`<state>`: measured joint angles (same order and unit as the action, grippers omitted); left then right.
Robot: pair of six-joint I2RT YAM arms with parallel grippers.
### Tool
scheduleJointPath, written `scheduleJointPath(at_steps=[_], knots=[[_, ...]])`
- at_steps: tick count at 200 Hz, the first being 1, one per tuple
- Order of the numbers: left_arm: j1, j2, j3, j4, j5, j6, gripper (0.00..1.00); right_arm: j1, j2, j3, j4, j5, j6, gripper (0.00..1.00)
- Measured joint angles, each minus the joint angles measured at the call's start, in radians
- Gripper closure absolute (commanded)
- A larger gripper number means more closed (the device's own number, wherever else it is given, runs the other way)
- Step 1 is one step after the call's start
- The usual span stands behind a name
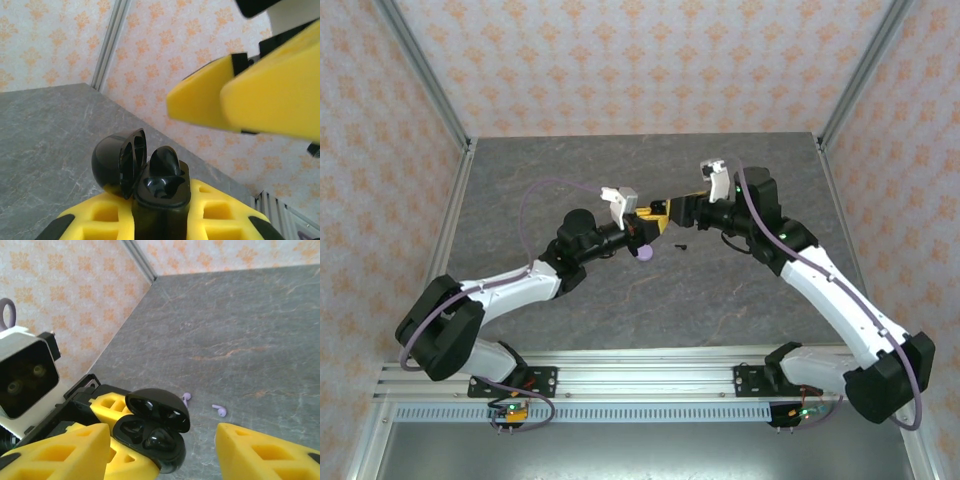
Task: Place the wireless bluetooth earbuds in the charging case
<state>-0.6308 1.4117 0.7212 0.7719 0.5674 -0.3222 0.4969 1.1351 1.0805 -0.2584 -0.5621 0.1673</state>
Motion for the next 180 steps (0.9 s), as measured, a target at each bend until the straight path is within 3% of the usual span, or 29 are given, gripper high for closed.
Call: scheduleJointPath(at_steps=[38, 69, 129, 180], knots=[[-0.003, -0.065, -0.004, -0.096, 0.000, 0.077, 0.82, 0.000, -0.013, 0.012, -0.056, 0.173, 0.025, 0.40], [-0.003, -0.151, -0.010, -0.190, 0.001, 0.123, 0.82, -0.014, 0.094, 0.067, -0.149, 0.268, 0.048, 0.45], [-0.003, -0.348, -0.029, -0.368, 0.000, 0.189, 0.82, -0.084, 0.363, 0.081, -0.281, 0.186, 0.059, 0.69], [-0.003, -0.407, -0.038, -0.449, -0.003, 0.219, 0.82, -0.081, 0.486, 0.066, -0.303, 0.072, 0.053, 0.80]])
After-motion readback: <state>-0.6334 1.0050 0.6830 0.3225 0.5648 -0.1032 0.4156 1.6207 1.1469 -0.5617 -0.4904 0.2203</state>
